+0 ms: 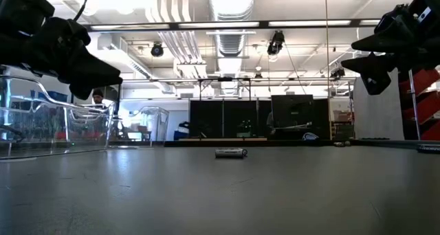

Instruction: Sort batteries

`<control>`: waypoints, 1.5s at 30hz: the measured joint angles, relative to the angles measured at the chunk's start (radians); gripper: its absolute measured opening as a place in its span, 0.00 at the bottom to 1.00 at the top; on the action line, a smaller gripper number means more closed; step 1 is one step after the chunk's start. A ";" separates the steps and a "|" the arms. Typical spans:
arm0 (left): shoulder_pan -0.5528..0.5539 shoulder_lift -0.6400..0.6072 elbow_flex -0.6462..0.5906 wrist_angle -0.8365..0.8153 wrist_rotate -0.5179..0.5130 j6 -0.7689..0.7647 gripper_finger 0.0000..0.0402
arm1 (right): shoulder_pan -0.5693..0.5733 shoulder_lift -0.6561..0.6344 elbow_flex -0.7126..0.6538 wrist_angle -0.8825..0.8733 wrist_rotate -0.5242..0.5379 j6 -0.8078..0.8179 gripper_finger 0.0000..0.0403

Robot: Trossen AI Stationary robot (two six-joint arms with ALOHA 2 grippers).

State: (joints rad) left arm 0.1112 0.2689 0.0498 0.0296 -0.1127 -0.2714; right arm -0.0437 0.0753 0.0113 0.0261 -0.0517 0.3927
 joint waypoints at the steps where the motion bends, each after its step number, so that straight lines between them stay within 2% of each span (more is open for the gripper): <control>1: 0.000 0.000 0.000 0.000 0.000 0.000 0.29 | 0.000 0.000 0.000 0.000 0.000 0.000 0.48; 21: 0.000 0.000 0.000 0.000 0.000 0.000 0.29 | 0.000 0.000 0.000 0.002 0.001 -0.001 0.48; 25: 0.000 0.000 0.000 0.000 0.000 0.000 0.29 | 0.000 0.003 0.000 0.071 0.099 -0.008 0.48; 27: 0.000 0.000 0.000 0.000 0.000 0.000 0.29 | -0.001 0.008 0.000 0.126 0.112 0.022 0.48; 31: 0.000 0.002 0.000 0.000 0.000 0.000 0.29 | 0.000 0.013 0.000 0.245 0.118 0.185 0.48; 34: -0.001 0.004 -0.001 0.014 -0.033 0.029 0.29 | 0.000 0.013 0.000 0.280 0.175 0.238 0.48; 36: -0.001 0.014 -0.014 0.106 -0.083 0.042 0.29 | 0.000 0.018 0.000 0.319 0.260 0.236 0.48; 38: 0.000 0.024 -0.021 0.235 -0.087 0.044 0.29 | -0.001 0.021 0.000 0.344 0.325 0.217 0.48; 42: -0.001 0.051 -0.015 0.514 -0.087 -0.023 0.29 | -0.001 0.059 0.001 0.346 0.380 0.147 0.48; 45: 0.000 0.069 -0.002 0.634 -0.087 0.012 0.29 | -0.001 0.126 0.045 0.306 0.397 0.128 0.48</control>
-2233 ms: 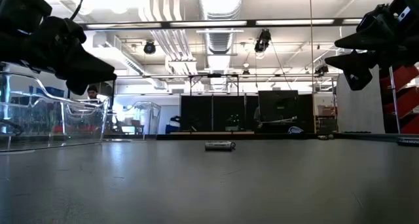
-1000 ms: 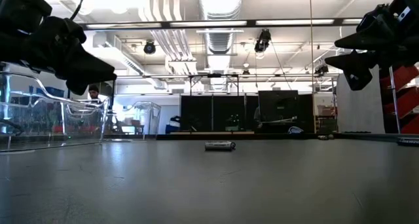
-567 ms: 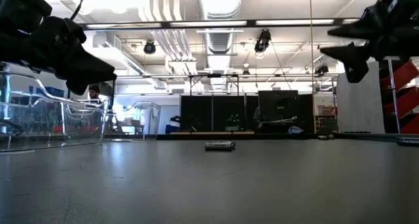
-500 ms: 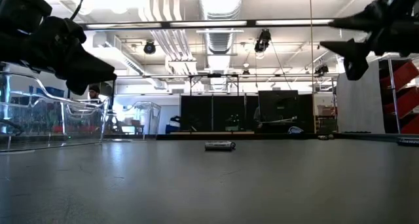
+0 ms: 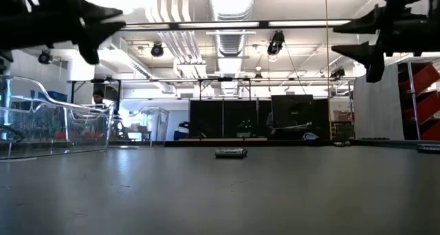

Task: Sort batteries
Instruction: Move the transparent bin to the top middle left

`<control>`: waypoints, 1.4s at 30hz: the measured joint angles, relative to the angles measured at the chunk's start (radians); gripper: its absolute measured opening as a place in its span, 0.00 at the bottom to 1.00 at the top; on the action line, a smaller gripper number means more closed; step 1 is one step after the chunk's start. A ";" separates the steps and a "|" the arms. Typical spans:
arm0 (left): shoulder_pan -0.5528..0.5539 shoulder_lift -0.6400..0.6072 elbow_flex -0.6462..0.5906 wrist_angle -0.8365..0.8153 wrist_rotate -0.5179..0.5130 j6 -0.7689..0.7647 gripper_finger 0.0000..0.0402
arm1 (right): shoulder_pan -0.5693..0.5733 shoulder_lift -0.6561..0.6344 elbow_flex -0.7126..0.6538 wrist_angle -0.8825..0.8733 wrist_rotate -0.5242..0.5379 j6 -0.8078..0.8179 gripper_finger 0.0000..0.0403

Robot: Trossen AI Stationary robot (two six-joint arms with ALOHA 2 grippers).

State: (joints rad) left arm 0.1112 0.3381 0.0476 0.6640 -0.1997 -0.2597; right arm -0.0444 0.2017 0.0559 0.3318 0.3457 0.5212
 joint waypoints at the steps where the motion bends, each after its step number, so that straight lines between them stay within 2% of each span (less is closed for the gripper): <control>1: 0.000 0.007 0.008 0.037 0.000 0.020 0.29 | 0.000 0.030 0.029 0.000 -0.001 -0.005 0.48; 6: 0.000 0.038 0.044 0.104 -0.004 0.044 0.29 | 0.000 0.232 0.232 -0.089 0.001 -0.110 0.48; 9: 0.001 0.071 0.090 0.080 -0.134 0.057 0.29 | 0.000 0.390 0.361 -0.228 0.052 -0.121 0.48; 11: 0.001 0.094 0.128 -0.007 -0.215 -0.006 0.29 | -0.002 0.491 0.441 -0.255 0.047 -0.088 0.48; 13: 0.006 0.133 0.193 -0.157 -0.305 -0.087 0.29 | -0.002 0.589 0.508 -0.256 0.022 -0.050 0.48; 15: 0.020 0.184 0.282 -0.409 -0.391 -0.191 0.29 | -0.002 0.673 0.591 -0.246 -0.035 -0.014 0.48; 19: 0.084 0.345 0.506 -1.007 -0.394 -0.405 0.29 | -0.006 0.807 0.761 -0.326 -0.209 -0.069 0.48; 21: 0.120 0.435 0.607 -1.221 -0.394 -0.486 0.29 | -0.006 0.867 0.846 -0.415 -0.218 -0.059 0.48; 24: 0.189 0.553 0.736 -1.371 -0.345 -0.490 0.32 | -0.006 0.942 0.974 -0.548 -0.218 -0.067 0.48; 29: 0.337 0.753 0.889 -1.380 -0.084 -0.389 0.41 | -0.006 1.017 1.151 -0.803 -0.224 -0.129 0.48; 34: 0.471 0.963 1.029 -1.448 0.078 -0.329 0.53 | -0.006 1.020 1.245 -0.945 -0.268 -0.175 0.48; 38: 0.519 1.099 1.133 -1.504 0.111 -0.325 0.58 | -0.006 0.999 1.256 -0.999 -0.268 -0.175 0.48; 42: 0.530 1.215 1.217 -1.531 0.112 -0.299 0.58 | -0.006 0.984 1.250 -1.020 -0.268 -0.180 0.48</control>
State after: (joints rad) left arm 0.6410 1.5527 1.2645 -0.8668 -0.0877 -0.5592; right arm -0.0502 1.1862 1.3055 -0.6887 0.0776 0.3414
